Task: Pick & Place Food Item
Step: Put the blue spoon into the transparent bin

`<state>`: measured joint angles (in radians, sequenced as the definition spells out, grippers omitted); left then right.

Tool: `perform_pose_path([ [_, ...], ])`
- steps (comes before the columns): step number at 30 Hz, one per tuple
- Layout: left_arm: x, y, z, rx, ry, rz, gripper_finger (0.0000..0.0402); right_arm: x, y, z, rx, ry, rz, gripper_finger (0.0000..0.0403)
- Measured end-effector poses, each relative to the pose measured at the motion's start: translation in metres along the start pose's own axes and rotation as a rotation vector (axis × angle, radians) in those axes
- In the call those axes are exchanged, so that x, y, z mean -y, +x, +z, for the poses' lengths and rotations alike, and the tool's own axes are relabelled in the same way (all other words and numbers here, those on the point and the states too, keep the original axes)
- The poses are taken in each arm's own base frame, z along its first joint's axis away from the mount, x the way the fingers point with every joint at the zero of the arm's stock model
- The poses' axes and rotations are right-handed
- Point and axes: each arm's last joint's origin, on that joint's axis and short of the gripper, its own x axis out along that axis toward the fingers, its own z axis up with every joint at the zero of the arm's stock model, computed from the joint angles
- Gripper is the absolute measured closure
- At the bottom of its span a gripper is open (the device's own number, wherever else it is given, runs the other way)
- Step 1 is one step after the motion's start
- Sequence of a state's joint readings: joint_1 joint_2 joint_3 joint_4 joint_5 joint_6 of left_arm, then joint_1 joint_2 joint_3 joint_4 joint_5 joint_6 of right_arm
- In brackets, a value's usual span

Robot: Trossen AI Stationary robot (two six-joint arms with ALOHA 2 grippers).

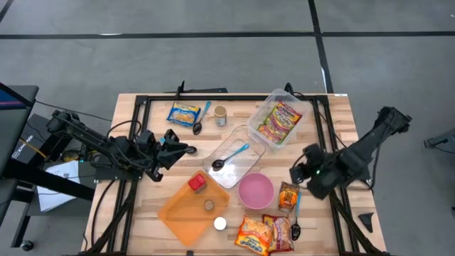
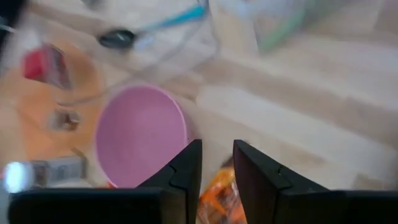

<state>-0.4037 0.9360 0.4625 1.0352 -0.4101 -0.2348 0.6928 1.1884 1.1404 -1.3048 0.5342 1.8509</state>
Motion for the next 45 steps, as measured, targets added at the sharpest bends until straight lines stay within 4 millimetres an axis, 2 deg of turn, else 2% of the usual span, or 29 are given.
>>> perform_pose_path([
  [8, 0.000, 0.000, -0.002, -0.015, 0.002, 0.003, 0.0289, -0.018, 0.032, -0.057, -0.216, 0.007, -0.219, 0.0315],
  [15, 0.000, 0.000, -0.002, -0.016, 0.002, 0.004, 0.0289, -0.029, 0.046, -0.116, -0.349, 0.038, -0.206, 0.0315],
  [20, -0.001, 0.000, -0.002, -0.016, 0.002, 0.004, 0.0289, -0.034, 0.057, -0.143, -0.428, 0.025, -0.195, 0.0315],
  [27, -0.001, 0.000, -0.001, -0.014, 0.000, 0.008, 0.0289, -0.036, 0.069, -0.153, -0.443, 0.037, -0.237, 0.0315],
  [36, -0.001, 0.000, -0.001, -0.013, 0.000, 0.008, 0.0289, -0.032, 0.075, -0.139, -0.372, 0.050, -0.329, 0.0312],
  [42, -0.001, 0.000, -0.001, -0.014, 0.000, 0.008, 0.0289, -0.032, 0.075, -0.139, -0.356, 0.017, -0.304, 0.0270],
  [45, -0.001, 0.000, -0.001, -0.013, 0.000, 0.008, 0.0289, -0.032, 0.072, -0.143, -0.358, -0.129, -0.240, 0.0240],
])
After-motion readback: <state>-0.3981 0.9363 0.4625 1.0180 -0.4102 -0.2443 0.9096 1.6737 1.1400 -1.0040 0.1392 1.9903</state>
